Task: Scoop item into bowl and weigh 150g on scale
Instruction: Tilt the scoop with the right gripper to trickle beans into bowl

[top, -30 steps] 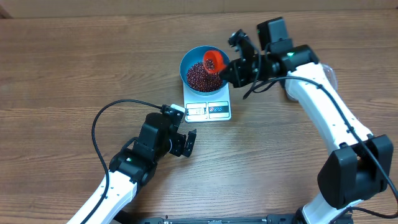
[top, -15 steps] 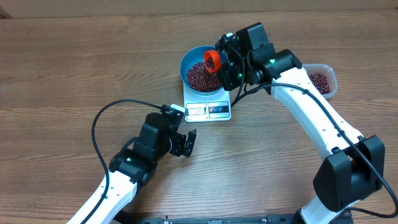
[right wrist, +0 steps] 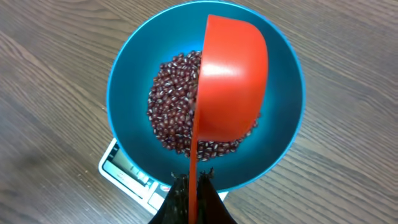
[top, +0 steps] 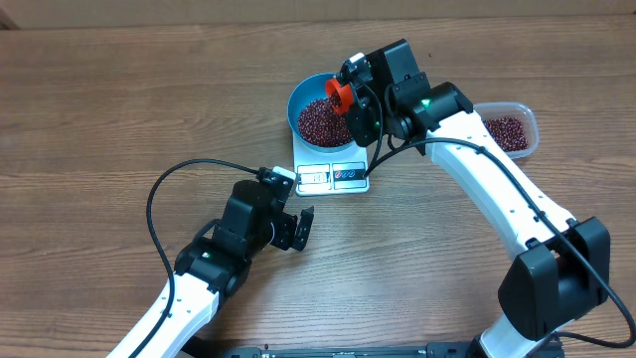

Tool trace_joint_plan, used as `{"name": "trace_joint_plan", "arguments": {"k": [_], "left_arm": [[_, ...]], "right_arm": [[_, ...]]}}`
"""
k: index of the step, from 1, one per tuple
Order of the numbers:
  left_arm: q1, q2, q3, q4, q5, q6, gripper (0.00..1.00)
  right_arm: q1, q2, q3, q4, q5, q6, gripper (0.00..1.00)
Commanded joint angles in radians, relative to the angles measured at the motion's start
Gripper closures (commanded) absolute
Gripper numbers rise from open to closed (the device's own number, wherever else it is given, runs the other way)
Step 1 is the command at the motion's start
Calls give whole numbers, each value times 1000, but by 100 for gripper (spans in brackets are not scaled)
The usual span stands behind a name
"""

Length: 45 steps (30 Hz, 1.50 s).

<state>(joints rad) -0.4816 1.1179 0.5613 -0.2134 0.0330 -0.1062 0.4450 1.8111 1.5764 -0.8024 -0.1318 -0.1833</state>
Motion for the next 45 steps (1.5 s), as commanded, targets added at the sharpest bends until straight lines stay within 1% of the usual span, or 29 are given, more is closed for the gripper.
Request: {"name": "trace_joint_plan", "arguments": {"k": [1,7,45], "left_arm": [[4,6,-4,0,-7,-14,1],[4,6,-4,1,-7,-14,0],[4,6,-4,0,-7,-14,0]], "right_arm": [[6,-34,29,10,27,-28,96],[21,-34,29,12,63,-35,96],[21,-34,29,13,63,-54,96]]}}
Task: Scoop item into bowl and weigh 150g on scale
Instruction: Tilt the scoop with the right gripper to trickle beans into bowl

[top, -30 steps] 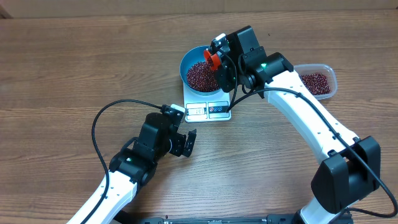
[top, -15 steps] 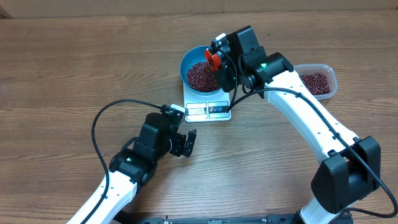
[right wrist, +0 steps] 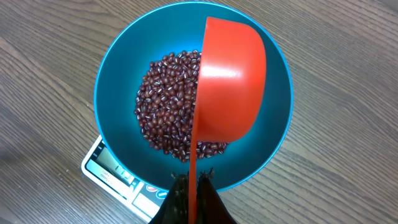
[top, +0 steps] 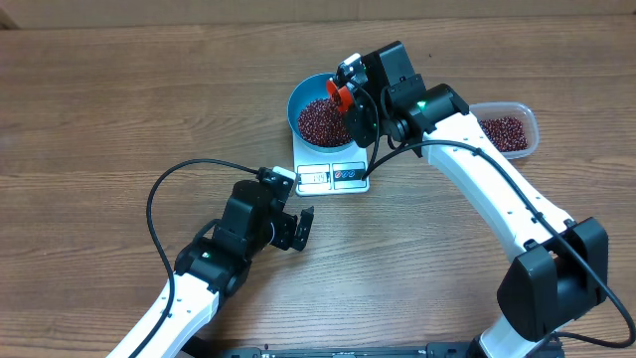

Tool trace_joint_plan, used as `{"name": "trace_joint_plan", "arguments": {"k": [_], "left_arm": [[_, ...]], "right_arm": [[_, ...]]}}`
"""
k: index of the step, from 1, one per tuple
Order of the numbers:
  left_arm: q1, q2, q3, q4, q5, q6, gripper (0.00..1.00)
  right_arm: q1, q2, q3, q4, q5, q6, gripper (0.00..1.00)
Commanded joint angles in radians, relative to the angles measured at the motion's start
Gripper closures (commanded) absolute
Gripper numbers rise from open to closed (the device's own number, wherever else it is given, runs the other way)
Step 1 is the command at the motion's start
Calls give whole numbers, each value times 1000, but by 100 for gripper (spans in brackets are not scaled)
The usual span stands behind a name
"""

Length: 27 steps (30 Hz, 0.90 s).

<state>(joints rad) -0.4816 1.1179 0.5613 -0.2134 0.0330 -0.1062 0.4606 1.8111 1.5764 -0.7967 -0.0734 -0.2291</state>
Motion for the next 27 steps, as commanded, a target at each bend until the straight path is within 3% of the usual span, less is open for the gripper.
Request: {"name": "trace_joint_plan", "arguments": {"k": [1,27], "left_arm": [[4,6,-4,0,-7,-14,0],[4,6,-4,0,-7,-14,0]], "right_arm": [[6,-34,29,7,5,-8,96],[4,-34,29,18,-2,-42,96]]}}
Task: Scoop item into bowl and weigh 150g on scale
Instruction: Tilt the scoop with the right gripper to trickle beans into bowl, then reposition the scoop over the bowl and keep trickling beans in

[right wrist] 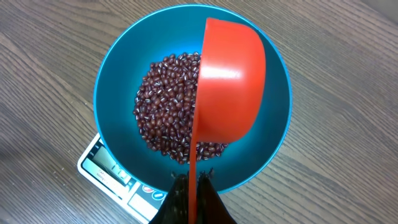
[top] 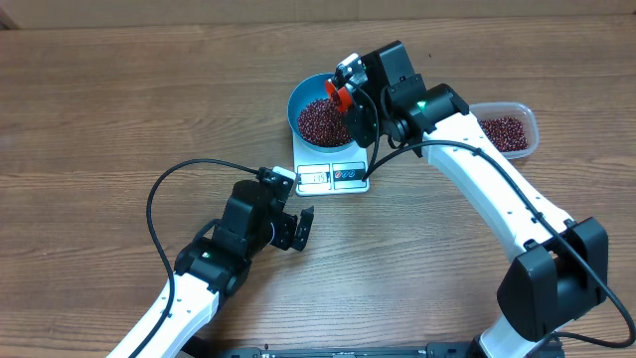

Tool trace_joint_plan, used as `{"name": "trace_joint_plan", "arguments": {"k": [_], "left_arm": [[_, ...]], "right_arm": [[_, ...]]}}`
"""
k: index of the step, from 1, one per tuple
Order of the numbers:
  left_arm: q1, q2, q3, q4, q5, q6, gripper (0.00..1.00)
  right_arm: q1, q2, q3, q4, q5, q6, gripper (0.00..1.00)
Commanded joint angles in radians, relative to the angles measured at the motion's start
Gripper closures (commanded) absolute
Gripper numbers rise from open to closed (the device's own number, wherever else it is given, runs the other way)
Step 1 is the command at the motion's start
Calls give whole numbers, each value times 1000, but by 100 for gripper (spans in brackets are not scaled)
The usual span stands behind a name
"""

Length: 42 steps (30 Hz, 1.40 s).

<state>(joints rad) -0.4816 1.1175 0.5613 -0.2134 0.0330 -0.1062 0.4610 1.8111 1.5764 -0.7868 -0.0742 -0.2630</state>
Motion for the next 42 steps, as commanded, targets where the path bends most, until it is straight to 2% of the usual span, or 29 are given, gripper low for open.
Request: {"name": "trace_joint_plan", "arguments": {"k": [1,26,31,38,42], "left_arm": [[4,6,-4,0,-7,-14,0],[4,6,-4,1,-7,-14,1],[4,6,-4,0,-7,-14,0],[4,6,-4,0,-7,-14,0],[4,6,-4,0,-7,-14,0]], "right_arm": [[3,-34,29,10,-2,-8,96],[2,-34,29,34,6,-53,96],[1,-34,29,34,1,-9,96],[-53,-34,29,30,-188,127,96],[-106,-34,29,26,-299,154,96]]}}
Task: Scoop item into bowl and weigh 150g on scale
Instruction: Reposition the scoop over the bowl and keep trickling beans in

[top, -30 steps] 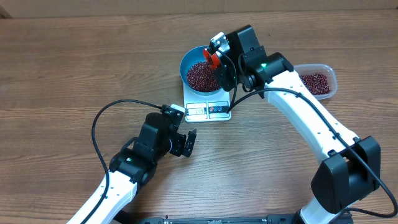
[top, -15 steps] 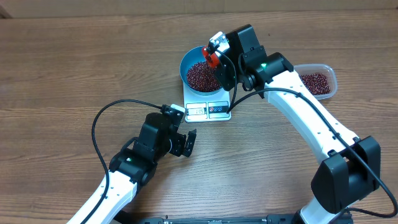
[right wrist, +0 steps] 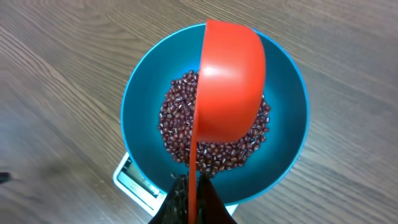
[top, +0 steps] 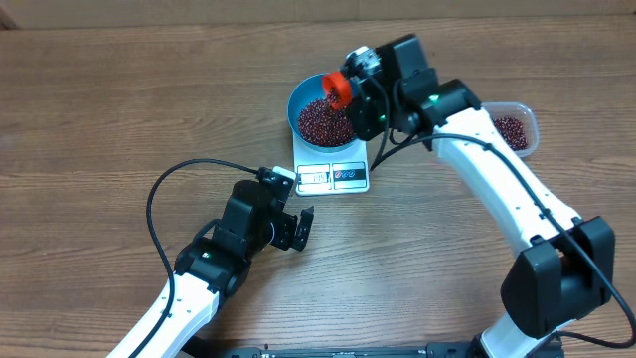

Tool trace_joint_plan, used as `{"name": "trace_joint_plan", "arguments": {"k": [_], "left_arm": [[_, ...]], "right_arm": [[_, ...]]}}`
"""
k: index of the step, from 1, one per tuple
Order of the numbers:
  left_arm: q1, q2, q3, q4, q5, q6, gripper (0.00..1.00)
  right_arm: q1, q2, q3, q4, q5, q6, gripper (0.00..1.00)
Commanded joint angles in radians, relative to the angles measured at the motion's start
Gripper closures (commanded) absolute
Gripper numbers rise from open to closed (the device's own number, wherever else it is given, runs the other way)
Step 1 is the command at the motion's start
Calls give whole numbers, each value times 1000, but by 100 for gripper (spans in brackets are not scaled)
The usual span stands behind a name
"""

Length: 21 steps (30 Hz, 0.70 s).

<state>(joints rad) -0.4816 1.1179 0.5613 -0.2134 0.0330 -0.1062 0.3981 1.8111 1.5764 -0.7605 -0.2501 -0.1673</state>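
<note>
A blue bowl (right wrist: 143, 112) (top: 298, 99) holding dark red beans (right wrist: 180, 121) stands on a small white scale (top: 333, 171) (right wrist: 134, 180). My right gripper (right wrist: 193, 186) (top: 360, 78) is shut on the thin handle of an orange scoop (right wrist: 230, 81) (top: 336, 88), which hangs tipped on its side over the bowl's right half, its inside turned away from the wrist camera. My left gripper (top: 298, 227) rests open on the table in front of the scale, with nothing in it.
A clear plastic tub (top: 512, 124) of more red beans sits at the right, partly behind the right arm. The left arm's black cable (top: 189, 174) loops over the table to the left of the scale.
The right gripper and scoop have shifted slightly to the right and back over the bowl; in the wrist view the bowl now sits further right. The left arm has not moved.
Throughout, my right gripper has held the orange scoop tipped sideways above the bowl of beans on the scale, with only small shifts of position. By now it stands a little further right. The left gripper has stayed open in front of the scale.
</note>
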Motion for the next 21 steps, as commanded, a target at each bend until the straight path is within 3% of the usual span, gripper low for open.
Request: {"name": "trace_joint_plan", "arguments": {"k": [1,9,21], "left_arm": [[4,6,-4,0,-7,-14,0],[4,6,-4,0,-7,-14,0],[4,6,-4,0,-7,-14,0]], "right_arm": [[-59,-34,29,-2,-145,68,96],[-161,-34,29,-23,-340,67,96],[-205,-35,29,-34,-433,67,96]]}}
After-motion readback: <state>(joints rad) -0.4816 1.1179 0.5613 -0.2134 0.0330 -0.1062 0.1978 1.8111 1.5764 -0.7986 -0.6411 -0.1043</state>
